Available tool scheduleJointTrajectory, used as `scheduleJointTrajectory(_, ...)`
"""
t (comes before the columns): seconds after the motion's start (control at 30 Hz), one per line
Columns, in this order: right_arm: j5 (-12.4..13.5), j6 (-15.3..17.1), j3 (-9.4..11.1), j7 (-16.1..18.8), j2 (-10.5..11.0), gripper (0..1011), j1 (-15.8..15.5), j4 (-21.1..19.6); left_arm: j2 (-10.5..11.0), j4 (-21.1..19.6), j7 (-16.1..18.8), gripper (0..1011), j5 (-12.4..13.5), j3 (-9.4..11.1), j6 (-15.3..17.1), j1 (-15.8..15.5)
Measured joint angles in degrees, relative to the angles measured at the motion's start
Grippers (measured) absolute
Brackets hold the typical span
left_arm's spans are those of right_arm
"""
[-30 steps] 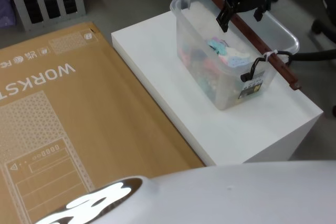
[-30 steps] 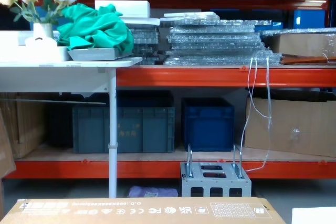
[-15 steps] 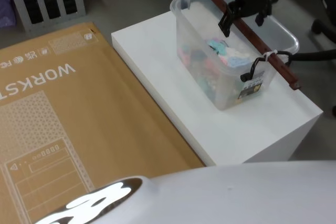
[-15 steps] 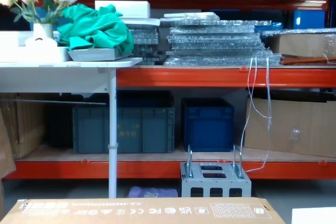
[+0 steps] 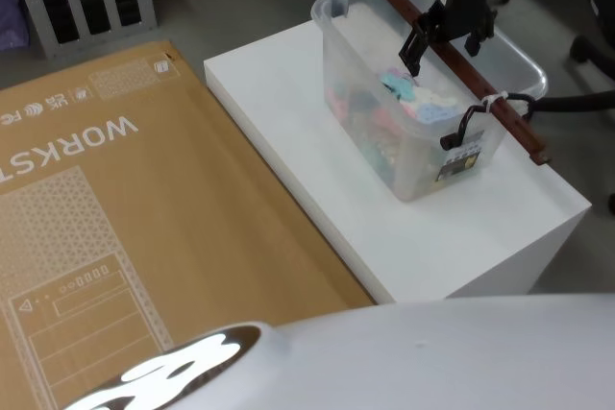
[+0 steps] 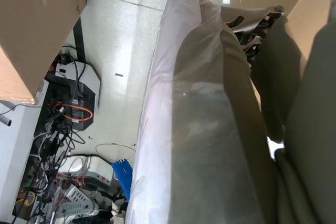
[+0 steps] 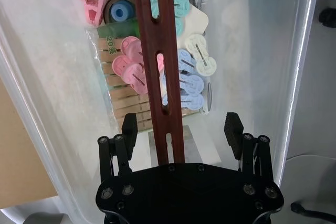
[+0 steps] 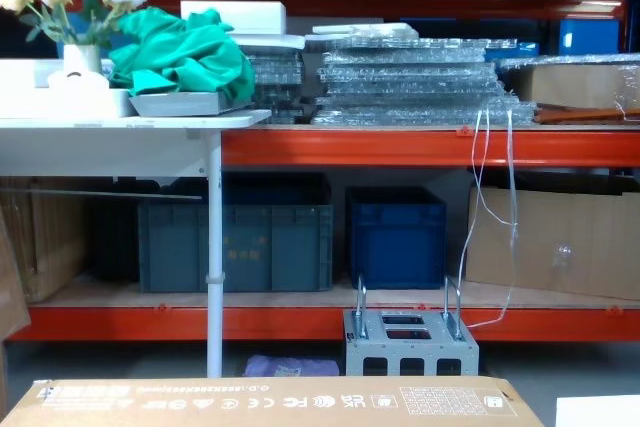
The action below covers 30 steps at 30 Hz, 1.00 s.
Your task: Use one hand to grasp the basket and place it at the designated location.
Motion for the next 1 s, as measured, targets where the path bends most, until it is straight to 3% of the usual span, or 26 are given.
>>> scheduleJointTrajectory(1.0, -0.2, -2.4, -0.9, -0.9, -3.3, 993, 2.0, 4.5, 0.0, 0.0, 0.0, 0, 0.0, 0.0, 0.0, 0.0)
